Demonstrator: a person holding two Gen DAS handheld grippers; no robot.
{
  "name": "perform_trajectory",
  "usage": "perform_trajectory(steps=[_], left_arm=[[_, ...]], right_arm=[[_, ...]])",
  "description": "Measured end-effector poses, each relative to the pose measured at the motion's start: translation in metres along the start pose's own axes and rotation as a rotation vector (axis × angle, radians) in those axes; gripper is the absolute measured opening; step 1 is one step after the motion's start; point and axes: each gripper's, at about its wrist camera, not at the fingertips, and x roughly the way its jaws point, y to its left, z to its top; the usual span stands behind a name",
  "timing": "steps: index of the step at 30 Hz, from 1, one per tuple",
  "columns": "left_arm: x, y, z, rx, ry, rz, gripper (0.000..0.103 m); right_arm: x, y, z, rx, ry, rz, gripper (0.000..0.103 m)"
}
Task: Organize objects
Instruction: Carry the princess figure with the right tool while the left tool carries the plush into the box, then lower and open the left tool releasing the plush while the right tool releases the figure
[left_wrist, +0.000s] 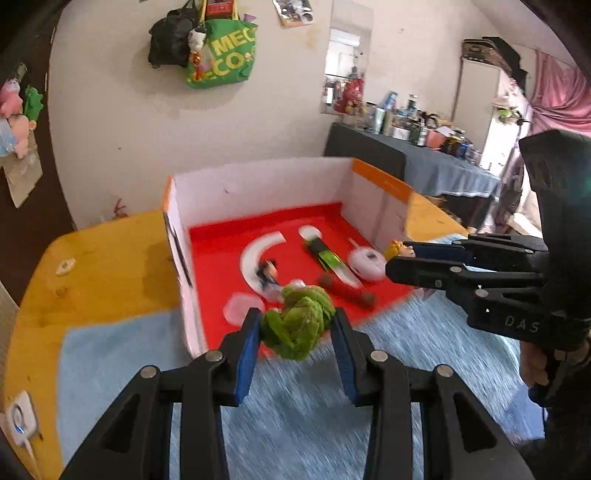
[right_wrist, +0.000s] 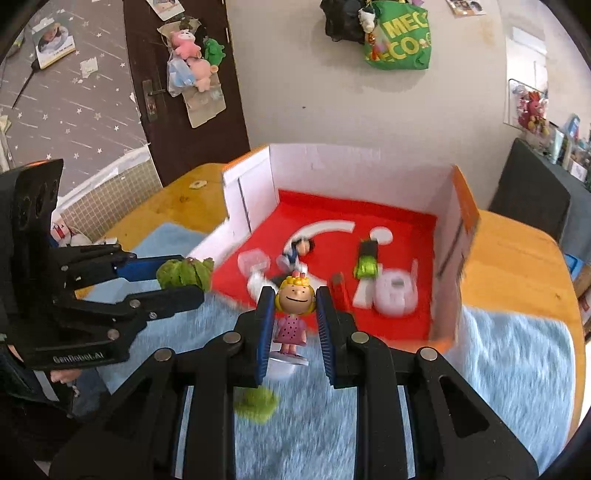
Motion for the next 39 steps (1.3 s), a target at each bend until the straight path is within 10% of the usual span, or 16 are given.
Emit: perform_trajectory(steps=[12,39], left_arm=[[0.084,0.019,0.075,0.049,0.116,0.210,0.040],[0.192,0.048,0.078,0.033,0.369,0.321,0.041]], right_arm=[[0.095,-0.054,0.071,0.107,0.193,0.048,0.021],[0.190,-0.098,0.078,0.270,0.445,-0.048,0.022]])
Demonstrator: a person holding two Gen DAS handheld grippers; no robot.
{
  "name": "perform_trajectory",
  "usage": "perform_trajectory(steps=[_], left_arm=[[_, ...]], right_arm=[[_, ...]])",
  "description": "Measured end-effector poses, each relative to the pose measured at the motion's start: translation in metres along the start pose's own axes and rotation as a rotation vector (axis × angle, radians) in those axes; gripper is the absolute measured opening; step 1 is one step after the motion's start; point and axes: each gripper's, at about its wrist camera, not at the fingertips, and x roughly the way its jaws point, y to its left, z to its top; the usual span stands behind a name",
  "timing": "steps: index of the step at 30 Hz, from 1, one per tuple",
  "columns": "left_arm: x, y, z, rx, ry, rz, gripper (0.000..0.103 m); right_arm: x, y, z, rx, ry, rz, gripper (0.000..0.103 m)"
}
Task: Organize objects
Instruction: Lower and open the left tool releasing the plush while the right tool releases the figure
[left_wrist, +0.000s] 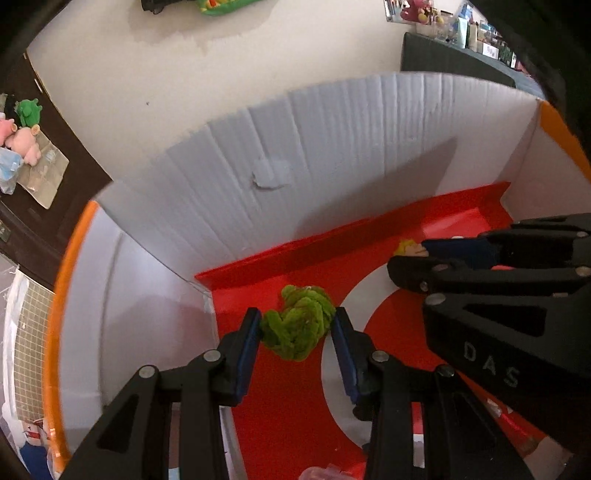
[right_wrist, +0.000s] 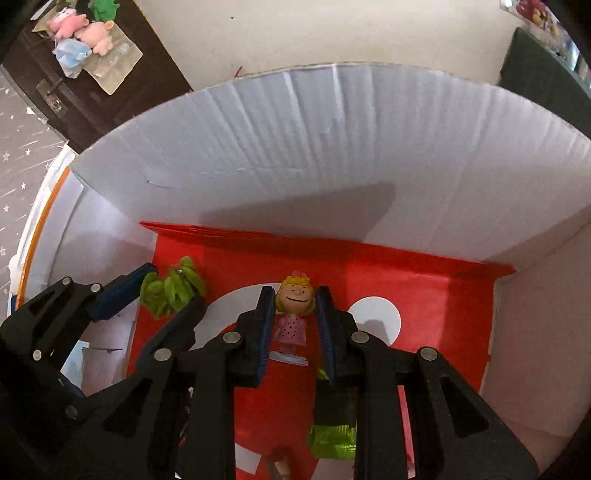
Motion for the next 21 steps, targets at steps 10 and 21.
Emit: perform_trajectory(steps=[10,21], left_arm=[[-0.005,0.007,-0.006,-0.009,0.007,-0.019,0.044],[-0.014,0.016,-0.014,-0.014,0.009,-0.024,0.047]], right_arm=[[-0.001,-0.004,-0.004,0.007,0.005,-0.006,0.022],[0.004,0.010,0.004,-0.005,0.009,-0.031,0.022]])
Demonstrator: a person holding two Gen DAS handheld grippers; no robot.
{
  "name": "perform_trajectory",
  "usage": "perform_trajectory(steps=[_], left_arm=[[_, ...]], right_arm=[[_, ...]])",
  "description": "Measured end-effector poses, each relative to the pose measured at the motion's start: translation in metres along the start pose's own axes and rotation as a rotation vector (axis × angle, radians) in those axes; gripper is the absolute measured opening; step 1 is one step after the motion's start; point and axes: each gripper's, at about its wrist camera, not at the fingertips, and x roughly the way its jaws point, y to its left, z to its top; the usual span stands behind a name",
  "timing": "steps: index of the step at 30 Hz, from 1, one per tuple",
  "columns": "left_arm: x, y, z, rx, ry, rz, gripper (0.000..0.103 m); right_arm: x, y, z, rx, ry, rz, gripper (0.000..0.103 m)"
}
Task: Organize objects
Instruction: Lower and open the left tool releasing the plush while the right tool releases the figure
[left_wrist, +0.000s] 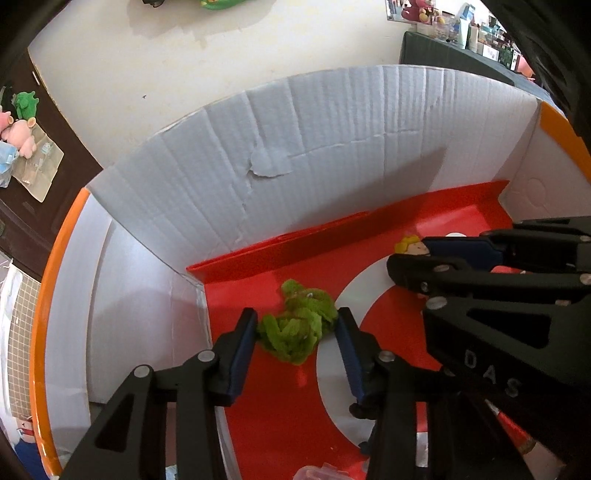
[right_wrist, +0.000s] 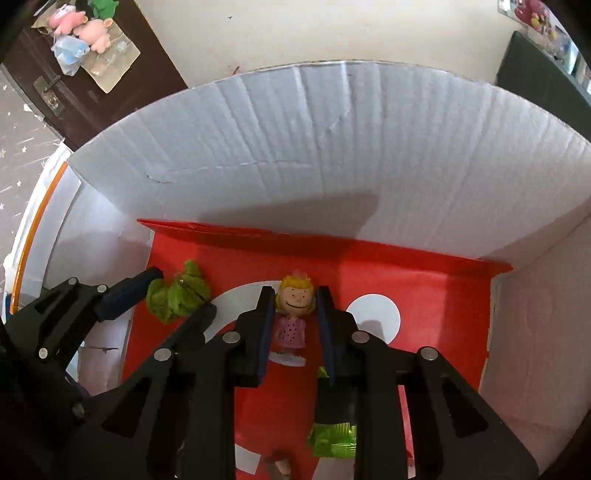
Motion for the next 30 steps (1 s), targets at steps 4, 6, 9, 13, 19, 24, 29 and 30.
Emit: perform_trajectory(steps=[4,6,9,13,19,24,29,30], left_arm=[[-0.005,0.003,-0.003,-0.003,0.002,-0.006,0.048],[-0.007,0.005,-0.005,-0.004,0.002,-0.008,0.049],[-0.011,0.008,-0.007,-0.005,0.002,-0.009,0.050],[-0.014,0.008,-0.008,-0.008,0.003,-0.014,0.051],[-0.024,0.012,-0.012,-0.010,0.001,-0.018,0.052],[-0.035,0.016,-0.017,-0.017,-0.007,-0.020,0.053],[-0.049,0.020,-0.022,-0.020,-0.021,-0.023,0.057],[-0.053,0.021,-0.023,-0.020,-0.026,-0.023,0.057]], right_arm=[[0.001,0.003,0.000,-0.015,0.001,-0.020,0.022],[0.001,0.004,0.000,-0.013,0.001,-0.026,0.023],[0.001,0.005,0.000,-0.016,0.001,-0.041,0.023],[0.001,0.007,0.001,-0.020,0.002,-0.046,0.023],[-0.001,0.006,0.000,-0.013,-0.001,-0.043,0.023],[-0.004,0.006,-0.001,-0.012,-0.004,-0.035,0.023],[-0.011,0.002,-0.008,-0.010,-0.014,-0.027,0.023],[-0.013,0.002,-0.009,-0.010,-0.018,-0.028,0.023]])
